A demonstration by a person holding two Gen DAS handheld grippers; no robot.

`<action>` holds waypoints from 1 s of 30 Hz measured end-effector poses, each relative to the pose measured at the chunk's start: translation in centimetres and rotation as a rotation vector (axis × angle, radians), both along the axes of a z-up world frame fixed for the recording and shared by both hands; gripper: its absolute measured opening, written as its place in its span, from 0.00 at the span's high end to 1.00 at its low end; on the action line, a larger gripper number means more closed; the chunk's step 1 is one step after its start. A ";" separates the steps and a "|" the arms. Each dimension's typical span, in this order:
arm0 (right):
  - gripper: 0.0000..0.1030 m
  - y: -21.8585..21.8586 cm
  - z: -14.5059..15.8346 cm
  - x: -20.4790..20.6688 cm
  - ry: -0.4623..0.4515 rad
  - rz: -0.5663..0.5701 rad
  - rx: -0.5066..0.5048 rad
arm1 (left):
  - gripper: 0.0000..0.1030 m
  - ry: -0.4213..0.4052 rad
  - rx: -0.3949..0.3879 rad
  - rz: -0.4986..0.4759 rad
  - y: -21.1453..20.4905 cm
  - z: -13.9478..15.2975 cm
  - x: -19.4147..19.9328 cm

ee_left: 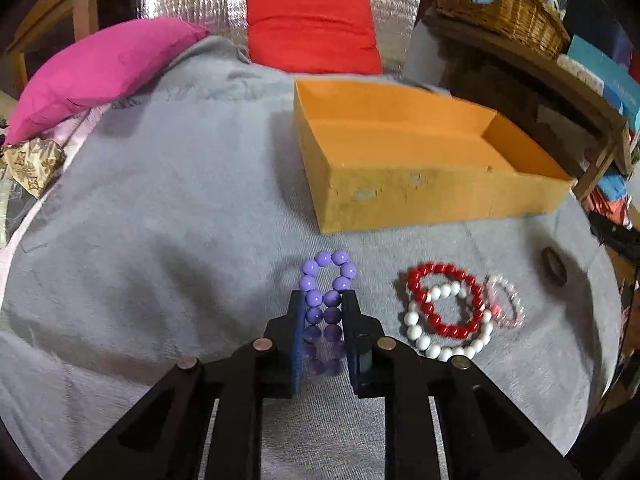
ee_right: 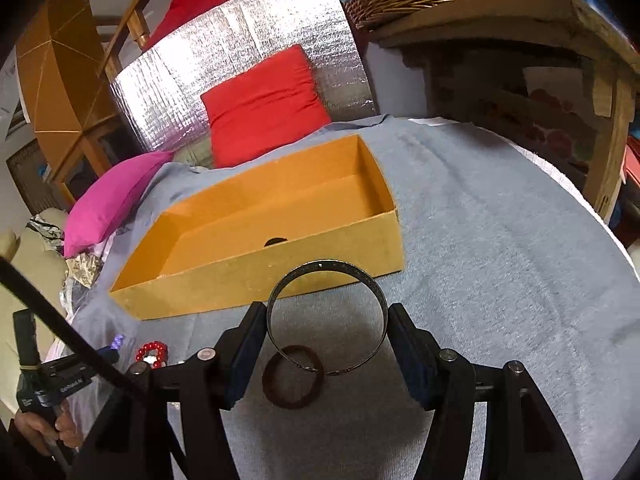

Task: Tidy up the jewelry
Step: 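Carry the bangle and purple bracelet into the orange box and open both tools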

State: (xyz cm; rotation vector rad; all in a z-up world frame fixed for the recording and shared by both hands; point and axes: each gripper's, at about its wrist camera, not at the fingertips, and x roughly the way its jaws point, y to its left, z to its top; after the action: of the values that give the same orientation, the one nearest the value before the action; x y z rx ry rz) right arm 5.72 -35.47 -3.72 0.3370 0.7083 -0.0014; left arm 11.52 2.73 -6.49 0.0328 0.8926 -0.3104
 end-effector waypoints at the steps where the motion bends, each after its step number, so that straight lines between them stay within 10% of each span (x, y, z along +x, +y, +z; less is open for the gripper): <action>1: 0.38 0.0 0.0 0.0 -0.001 -0.003 0.001 | 0.91 -0.010 -0.011 0.001 0.1 0.5 -0.1; 30: 0.38 -0.2 1.8 1.3 -0.078 -0.043 0.002 | 0.91 -0.169 -0.154 -0.071 -3.8 7.2 -1.0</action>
State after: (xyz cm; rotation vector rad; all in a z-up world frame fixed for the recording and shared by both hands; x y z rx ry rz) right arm 7.00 -35.65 -1.89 0.3528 0.6241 -0.0286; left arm 10.47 -1.06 0.66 -0.0512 0.6990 -0.4358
